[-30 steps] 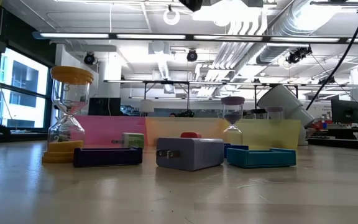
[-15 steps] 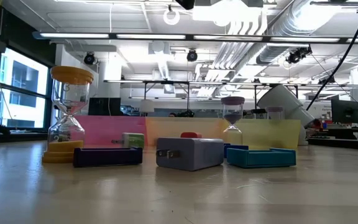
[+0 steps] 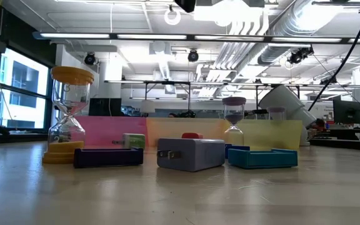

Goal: Pick & Place Office items
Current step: Put the white charger adapter into the pink bin

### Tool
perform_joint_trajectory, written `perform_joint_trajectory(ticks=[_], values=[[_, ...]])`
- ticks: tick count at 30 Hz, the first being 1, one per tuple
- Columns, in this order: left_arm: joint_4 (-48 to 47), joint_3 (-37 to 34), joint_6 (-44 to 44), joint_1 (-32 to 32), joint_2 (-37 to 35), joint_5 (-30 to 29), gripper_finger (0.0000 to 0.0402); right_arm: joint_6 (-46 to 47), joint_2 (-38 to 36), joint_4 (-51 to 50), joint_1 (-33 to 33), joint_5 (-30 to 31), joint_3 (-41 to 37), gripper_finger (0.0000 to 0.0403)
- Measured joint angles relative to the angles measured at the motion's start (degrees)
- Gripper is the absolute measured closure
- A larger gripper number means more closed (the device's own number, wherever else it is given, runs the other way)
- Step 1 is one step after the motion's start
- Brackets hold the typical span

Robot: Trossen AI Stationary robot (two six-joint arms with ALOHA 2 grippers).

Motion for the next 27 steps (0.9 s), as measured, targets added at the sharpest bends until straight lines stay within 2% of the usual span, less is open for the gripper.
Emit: perform_joint_trajectory(ticks=[13, 20, 27], values=[[2.47, -0.01, 5.68, 0.41, 0.0, 0.29, 0.0109, -0.24, 0.0, -0.27, 0.01, -0.05, 0.0, 0.0282], [3.03, 0.01, 6.71, 2.89, 0.0, 4.53, 0.011, -0.28, 0.0, -0.3, -0.32, -0.03, 0.0, 0.0282], [3.03, 0.01, 7.22, 3.74, 0.0, 5.34, 0.0151, -0.33, 0.0, -1.0, -0.75, 0.33, 0.0, 0.0282]])
